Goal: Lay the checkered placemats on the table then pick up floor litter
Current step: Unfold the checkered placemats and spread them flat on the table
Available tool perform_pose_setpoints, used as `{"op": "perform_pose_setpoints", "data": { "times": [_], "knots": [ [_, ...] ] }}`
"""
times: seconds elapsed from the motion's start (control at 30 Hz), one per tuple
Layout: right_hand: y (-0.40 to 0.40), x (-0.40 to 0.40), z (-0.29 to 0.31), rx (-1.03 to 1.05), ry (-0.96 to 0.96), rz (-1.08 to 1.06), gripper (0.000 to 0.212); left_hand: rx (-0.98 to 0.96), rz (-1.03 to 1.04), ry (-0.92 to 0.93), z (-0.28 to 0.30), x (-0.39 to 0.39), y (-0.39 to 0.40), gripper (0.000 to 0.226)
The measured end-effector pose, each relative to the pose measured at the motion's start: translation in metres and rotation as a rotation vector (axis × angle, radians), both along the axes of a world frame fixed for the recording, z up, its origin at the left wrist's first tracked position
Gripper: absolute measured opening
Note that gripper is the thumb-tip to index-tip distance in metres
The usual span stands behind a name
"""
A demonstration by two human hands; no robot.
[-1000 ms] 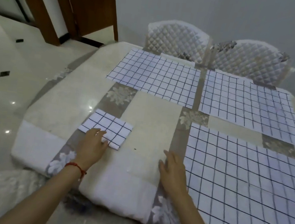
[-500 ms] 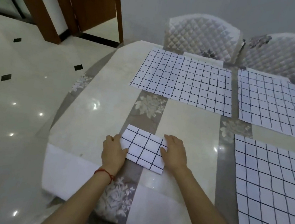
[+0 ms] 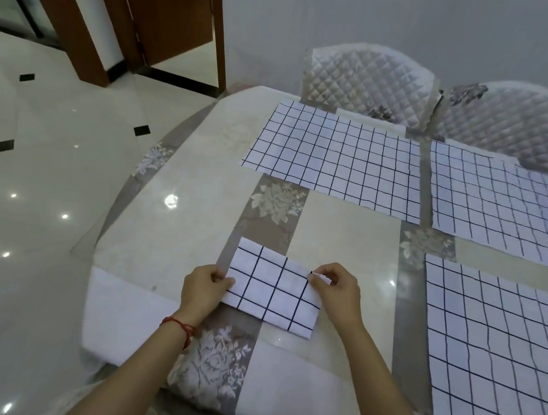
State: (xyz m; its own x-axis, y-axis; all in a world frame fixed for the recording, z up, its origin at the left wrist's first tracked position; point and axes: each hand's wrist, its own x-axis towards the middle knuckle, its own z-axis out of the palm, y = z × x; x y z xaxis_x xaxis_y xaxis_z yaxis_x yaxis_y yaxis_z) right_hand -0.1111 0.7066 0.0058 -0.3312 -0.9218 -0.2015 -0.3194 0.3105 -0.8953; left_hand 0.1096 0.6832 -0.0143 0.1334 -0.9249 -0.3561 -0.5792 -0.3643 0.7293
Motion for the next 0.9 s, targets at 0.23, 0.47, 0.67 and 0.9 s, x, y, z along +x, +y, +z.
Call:
{"op": "perform_pose_setpoints", "data": {
  "times": [0.23,0.47,0.67,0.9],
  "knots": [
    [0.025,-0.008,0.057,-0.137,0.030,0.100,0.023,-0.348,-0.216,-0.075,0.060,-0.028,0.018,0.051],
    [0.052,-0.014,0.120,-0.238,0.030,0.197,0.015,-0.433,-0.611,0.035,0.133,-0.076,0.032,0.030],
    [0.074,-0.039,0.158,-0.212,-0.017,0.196,0.020,-0.553,-0.482,0.197,0.187,-0.084,0.040,0.023],
    [0.096,-0.077,0.166,-0.083,0.051,0.214,0.041,-0.632,-0.310,0.251,0.226,-0.073,0.030,0.018]
  ]
}}
